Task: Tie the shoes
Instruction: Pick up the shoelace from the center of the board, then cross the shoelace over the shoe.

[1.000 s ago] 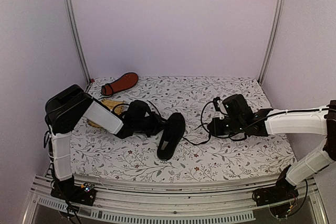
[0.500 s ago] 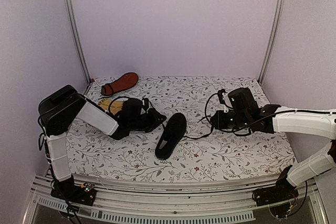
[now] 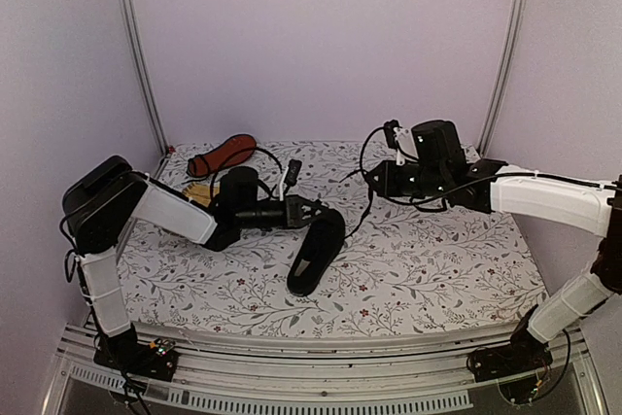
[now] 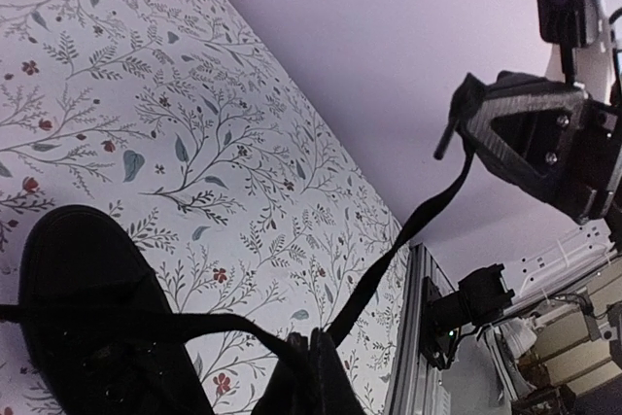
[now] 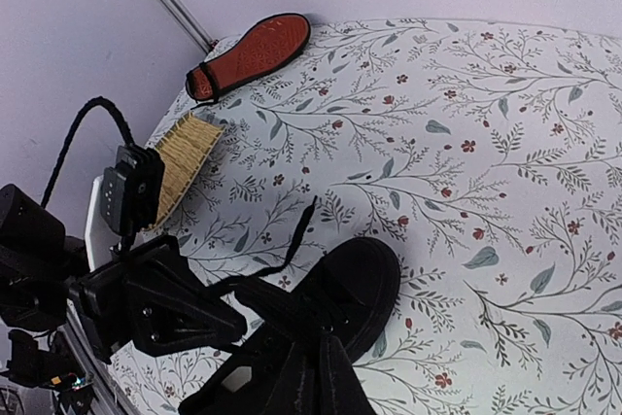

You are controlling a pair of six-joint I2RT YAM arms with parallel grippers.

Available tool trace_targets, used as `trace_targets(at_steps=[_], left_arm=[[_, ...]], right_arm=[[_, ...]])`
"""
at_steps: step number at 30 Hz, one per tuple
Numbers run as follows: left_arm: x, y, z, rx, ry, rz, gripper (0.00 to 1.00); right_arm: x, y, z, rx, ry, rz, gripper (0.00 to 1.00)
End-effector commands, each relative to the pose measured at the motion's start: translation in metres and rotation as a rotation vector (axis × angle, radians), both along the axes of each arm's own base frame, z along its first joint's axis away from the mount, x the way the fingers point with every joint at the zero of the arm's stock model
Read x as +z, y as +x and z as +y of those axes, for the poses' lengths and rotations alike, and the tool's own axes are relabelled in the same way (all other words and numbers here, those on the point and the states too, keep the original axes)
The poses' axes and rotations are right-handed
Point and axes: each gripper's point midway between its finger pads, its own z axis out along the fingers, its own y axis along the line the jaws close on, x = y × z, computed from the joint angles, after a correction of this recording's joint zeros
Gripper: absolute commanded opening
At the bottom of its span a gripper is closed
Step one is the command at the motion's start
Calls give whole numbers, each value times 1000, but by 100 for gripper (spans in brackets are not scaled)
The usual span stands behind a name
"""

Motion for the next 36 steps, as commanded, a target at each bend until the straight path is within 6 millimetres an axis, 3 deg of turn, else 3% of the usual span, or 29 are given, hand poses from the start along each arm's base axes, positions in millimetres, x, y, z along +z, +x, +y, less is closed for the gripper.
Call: trace_targets(at_steps=[1,4,6,14,15,20,27,31,32,36], left_arm=[[10,-20,-15,-197,62,-129,0],[5,-18,-17,-221,109,-155,1],[2,-17,-19,-244,133,-165,2],[2,-15,-28,-308,159,-200,6],[-13,-14,-29,-312,178,-179,6],[-23,2,-27,-258,230,-181,9],[-25,20,-20,-162,276,-202,9],[-20,19,-13,-143,244,-219,8],[-3,17,-10,-140,213,-245,7],[5,15,-3,-142,174,-245,7]], right_arm=[[23,13,31,105,62,-60,2],[19,19,43,134,68,-52,2],[32,27,51,139,93,-71,2],[39,46,74,159,127,-76,2],[39,48,76,159,129,-76,2],[46,52,82,169,148,-80,2],[47,53,83,164,151,-77,2],[43,58,76,117,121,-74,2],[40,60,74,103,110,-72,2],[31,66,62,33,63,-59,2]])
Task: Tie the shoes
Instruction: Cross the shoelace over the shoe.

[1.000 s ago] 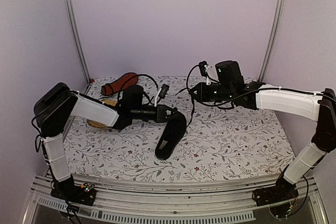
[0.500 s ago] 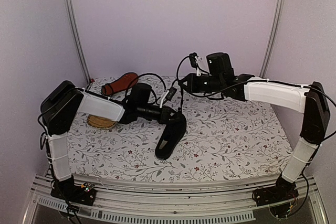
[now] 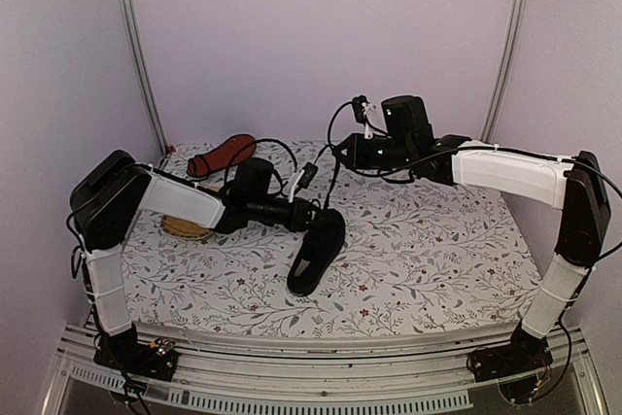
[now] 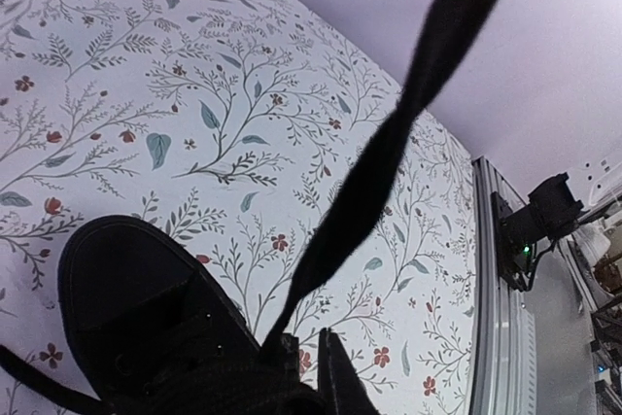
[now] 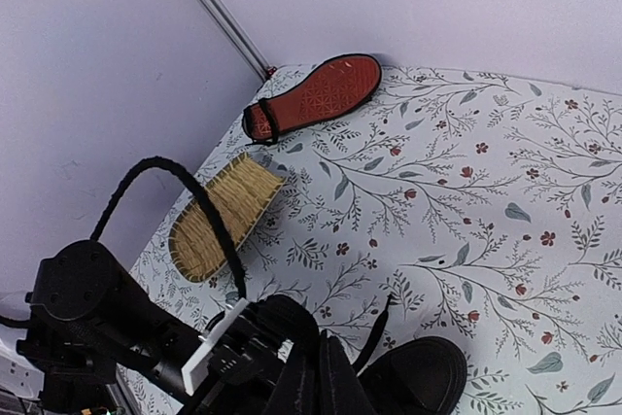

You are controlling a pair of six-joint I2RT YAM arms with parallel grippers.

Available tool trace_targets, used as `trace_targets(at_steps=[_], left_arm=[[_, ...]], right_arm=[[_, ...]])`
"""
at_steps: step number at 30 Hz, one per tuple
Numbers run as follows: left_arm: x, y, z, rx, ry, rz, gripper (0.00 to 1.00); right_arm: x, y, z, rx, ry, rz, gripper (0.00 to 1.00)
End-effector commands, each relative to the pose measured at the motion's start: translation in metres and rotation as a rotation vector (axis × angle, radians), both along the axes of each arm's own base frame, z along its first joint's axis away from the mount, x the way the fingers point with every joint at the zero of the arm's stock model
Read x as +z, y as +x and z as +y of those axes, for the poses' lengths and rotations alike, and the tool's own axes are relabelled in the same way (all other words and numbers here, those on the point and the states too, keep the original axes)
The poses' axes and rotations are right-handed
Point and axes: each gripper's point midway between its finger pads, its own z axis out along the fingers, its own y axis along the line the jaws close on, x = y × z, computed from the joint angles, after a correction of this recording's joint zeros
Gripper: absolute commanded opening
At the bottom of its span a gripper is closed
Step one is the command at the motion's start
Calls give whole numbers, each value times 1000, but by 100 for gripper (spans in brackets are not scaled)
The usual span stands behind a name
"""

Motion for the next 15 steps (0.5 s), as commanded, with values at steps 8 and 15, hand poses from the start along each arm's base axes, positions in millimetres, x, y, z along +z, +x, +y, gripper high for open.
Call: trace_targets(at_steps=[8,15], left_arm=[[38,6,8,-4,-102,-62,9],[40,7,0,-45,-120,-59,16]], right_arm=[[-6,17,-23,-147,-67,16,2],[5,17,-20,-130,-48,-3,2]])
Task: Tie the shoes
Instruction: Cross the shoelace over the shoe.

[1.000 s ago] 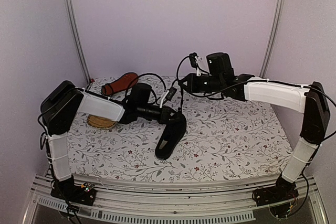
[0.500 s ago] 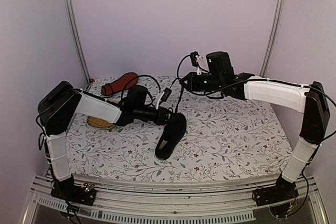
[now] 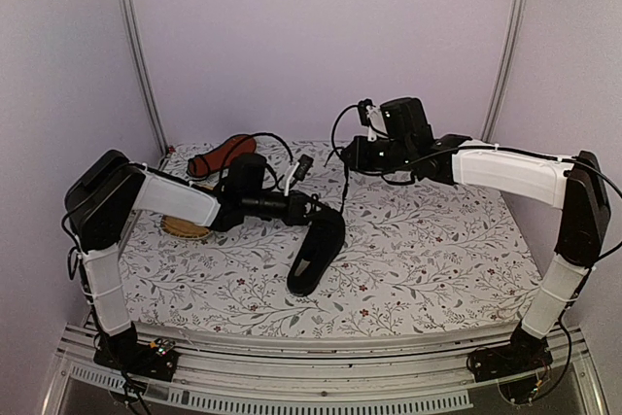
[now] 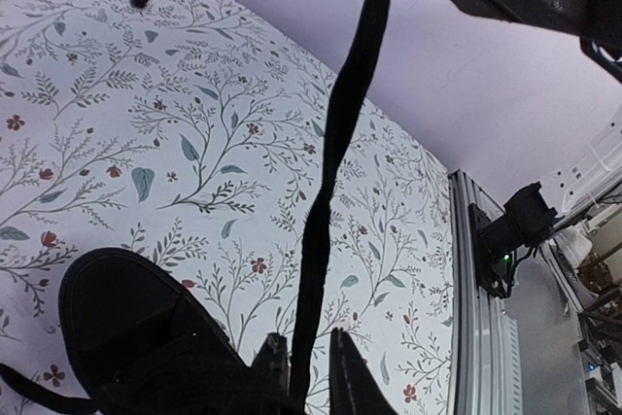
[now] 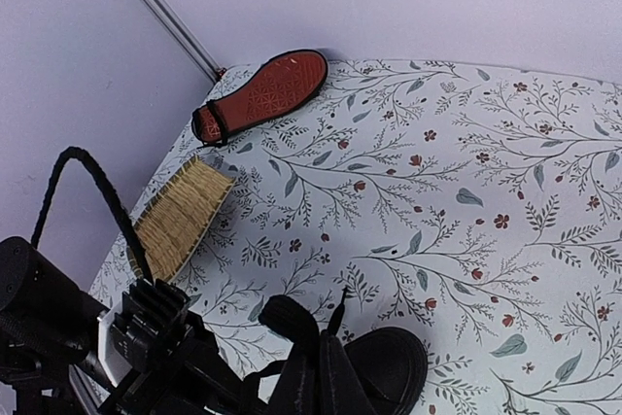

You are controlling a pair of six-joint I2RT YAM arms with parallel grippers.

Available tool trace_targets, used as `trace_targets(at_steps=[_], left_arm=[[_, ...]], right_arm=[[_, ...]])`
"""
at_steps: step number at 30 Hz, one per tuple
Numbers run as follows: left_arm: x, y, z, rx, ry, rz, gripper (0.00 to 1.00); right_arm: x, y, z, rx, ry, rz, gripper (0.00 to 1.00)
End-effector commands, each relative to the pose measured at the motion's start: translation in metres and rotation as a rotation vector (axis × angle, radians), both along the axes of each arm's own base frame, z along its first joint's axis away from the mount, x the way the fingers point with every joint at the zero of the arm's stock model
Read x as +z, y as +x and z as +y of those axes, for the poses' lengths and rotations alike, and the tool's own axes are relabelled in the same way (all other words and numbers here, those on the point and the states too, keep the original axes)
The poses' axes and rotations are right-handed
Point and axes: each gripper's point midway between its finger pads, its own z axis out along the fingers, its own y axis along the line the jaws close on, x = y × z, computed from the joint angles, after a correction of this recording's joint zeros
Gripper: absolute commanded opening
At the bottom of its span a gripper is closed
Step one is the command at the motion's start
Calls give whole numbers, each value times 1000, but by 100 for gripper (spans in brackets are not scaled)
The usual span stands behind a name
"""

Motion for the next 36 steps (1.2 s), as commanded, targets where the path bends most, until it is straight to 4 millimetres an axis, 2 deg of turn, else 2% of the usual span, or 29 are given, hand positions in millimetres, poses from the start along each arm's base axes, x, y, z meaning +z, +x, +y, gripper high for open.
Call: trace_targets(at_steps=[1,2,9,15,24,28,31,34,36], left_arm=[[18,6,-6,-31,-43,-38,17],[3,8,-8,-34,-24,-16,18],[-8,11,-13,-51,-4,-2,22],[-7,11,-14,-63,0,-10,26],[-5,8,-20,-106,3,-9,39],[-6,7,-24,-115,16,-17,40],[-6,9,-24,-108,20,-19,34],[-7,8,-22,-101,30,-29,13],[-7,5,-20,-105,36,-34,4]], right_arm=[[21,7,1,-12,29,-29,2],[22,6,2,-7,31,-29,2],[25,7,9,17,52,-32,2],[27,7,12,29,61,-36,2],[28,8,18,47,74,-32,2],[26,8,23,67,89,-18,2],[22,7,28,83,100,-3,2],[18,7,31,96,106,9,2],[16,7,36,118,110,15,2]])
